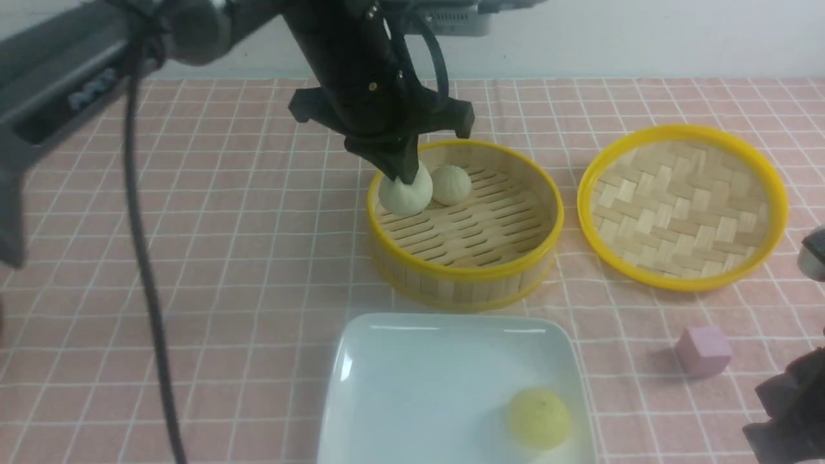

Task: Put the steamed buns into the plate on the pink tablecloth.
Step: 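Carry the bun from the bamboo steamer to the plate with the left gripper, then reach into the bamboo steamer and grasp a bun with the left gripper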

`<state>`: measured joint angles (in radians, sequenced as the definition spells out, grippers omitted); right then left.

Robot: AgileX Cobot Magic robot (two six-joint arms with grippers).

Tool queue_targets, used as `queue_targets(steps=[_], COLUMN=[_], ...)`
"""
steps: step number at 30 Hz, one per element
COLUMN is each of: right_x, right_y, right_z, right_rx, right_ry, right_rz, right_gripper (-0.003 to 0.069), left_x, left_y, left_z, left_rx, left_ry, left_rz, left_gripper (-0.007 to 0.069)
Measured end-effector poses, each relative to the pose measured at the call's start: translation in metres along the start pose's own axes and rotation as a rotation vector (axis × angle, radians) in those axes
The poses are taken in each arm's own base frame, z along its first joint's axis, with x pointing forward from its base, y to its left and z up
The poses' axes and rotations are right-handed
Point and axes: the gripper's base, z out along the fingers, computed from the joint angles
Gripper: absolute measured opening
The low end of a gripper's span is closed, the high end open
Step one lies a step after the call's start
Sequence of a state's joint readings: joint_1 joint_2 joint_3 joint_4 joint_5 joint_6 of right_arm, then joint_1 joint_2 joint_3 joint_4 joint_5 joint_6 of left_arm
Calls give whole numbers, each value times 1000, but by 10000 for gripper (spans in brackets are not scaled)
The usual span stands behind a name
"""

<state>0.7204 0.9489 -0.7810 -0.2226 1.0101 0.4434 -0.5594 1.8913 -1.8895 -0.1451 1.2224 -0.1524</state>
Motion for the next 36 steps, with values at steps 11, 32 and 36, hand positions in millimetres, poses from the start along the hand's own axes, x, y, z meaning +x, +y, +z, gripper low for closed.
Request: queue_targets(steps=[11,32,36], right_x=[-2,-2,-2], right_y=[1,1,1], right_z=[0,0,0], right_rx=[-9,-9,-9], right_ry=[-19,-23,-24], right_rz=[0,-2,-1], right_gripper=[19,37,45], left_x=[59,-34,-53], left_y=[-48,-5,17], left_z=[95,79,94], left_rx=[65,-46,29], left_ry=[187,-132,-139], left_rz=[45,-181,-256], left_gripper=[71,13,34])
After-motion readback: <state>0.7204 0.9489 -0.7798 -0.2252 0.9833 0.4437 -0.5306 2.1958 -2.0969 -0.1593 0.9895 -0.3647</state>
